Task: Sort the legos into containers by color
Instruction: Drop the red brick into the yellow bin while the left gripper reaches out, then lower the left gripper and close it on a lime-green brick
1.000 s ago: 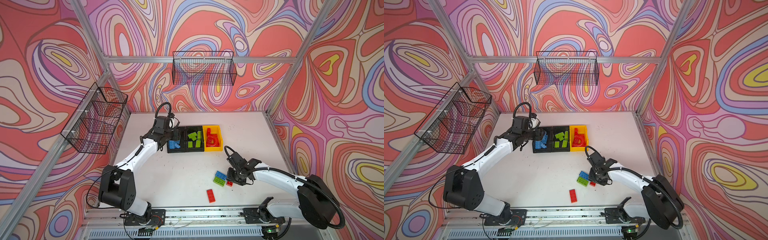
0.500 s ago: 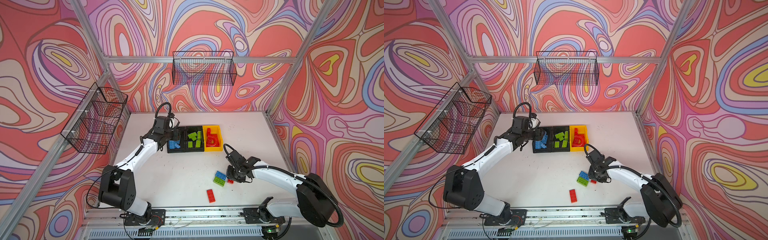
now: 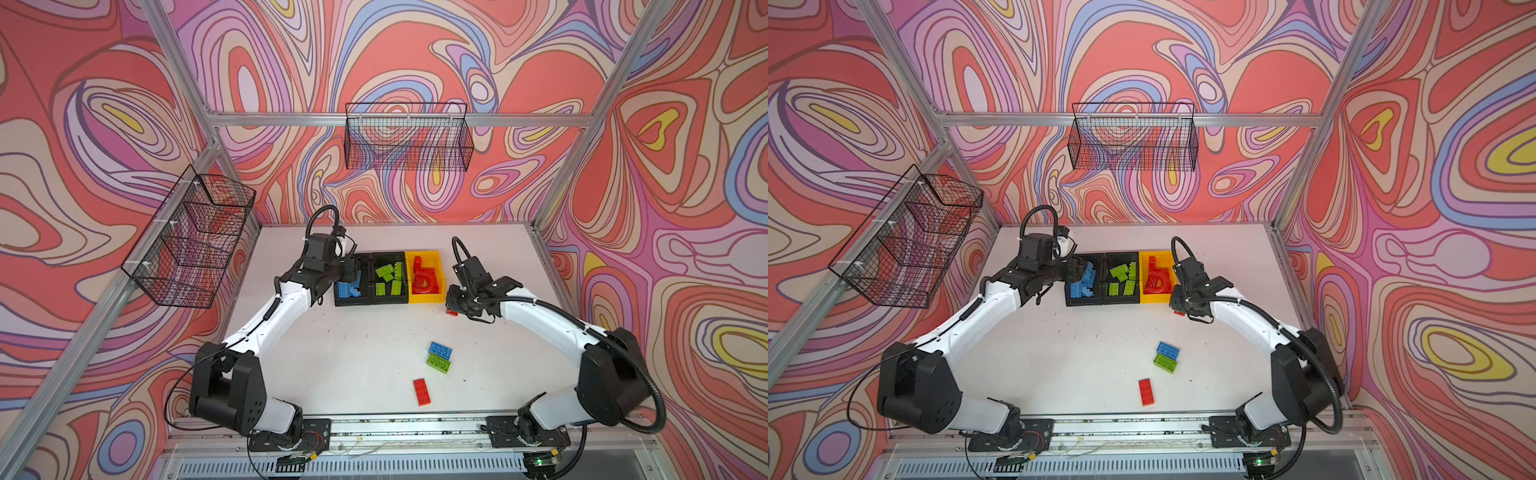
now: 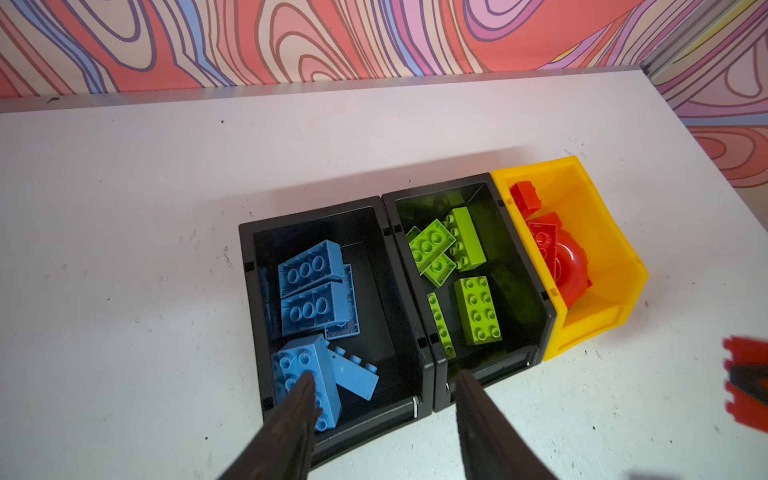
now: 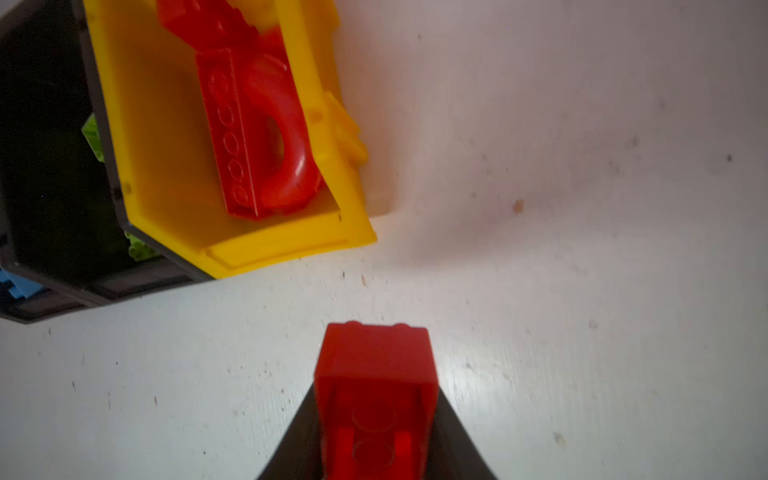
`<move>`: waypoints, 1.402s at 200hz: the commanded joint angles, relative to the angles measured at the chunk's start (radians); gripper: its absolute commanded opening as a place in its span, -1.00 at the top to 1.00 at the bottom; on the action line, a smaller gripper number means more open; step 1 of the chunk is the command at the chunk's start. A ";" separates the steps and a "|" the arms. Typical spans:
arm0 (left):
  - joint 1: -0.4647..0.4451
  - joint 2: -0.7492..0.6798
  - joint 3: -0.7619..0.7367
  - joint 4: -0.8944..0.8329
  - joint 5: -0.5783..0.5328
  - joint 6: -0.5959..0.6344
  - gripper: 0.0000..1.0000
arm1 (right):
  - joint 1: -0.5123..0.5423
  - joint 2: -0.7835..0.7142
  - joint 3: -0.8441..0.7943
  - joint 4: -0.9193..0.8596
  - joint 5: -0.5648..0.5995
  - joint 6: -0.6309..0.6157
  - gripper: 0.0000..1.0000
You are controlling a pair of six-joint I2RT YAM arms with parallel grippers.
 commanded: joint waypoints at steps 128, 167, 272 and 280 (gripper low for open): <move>-0.480 -0.285 -0.323 -0.187 -0.246 -0.336 -0.47 | -0.071 0.390 0.475 0.129 -0.033 -0.305 -0.49; -0.635 -0.116 -0.230 -0.159 -0.227 -0.274 -0.50 | -0.110 0.260 0.324 0.164 -0.029 -0.292 -0.50; -0.838 0.384 0.151 -0.309 -0.112 -0.306 -0.72 | -0.277 0.017 0.061 0.244 -0.066 -0.270 -0.63; -0.843 0.402 0.173 -0.323 -0.108 -0.307 -0.73 | -0.284 0.011 0.055 0.251 -0.074 -0.270 -0.63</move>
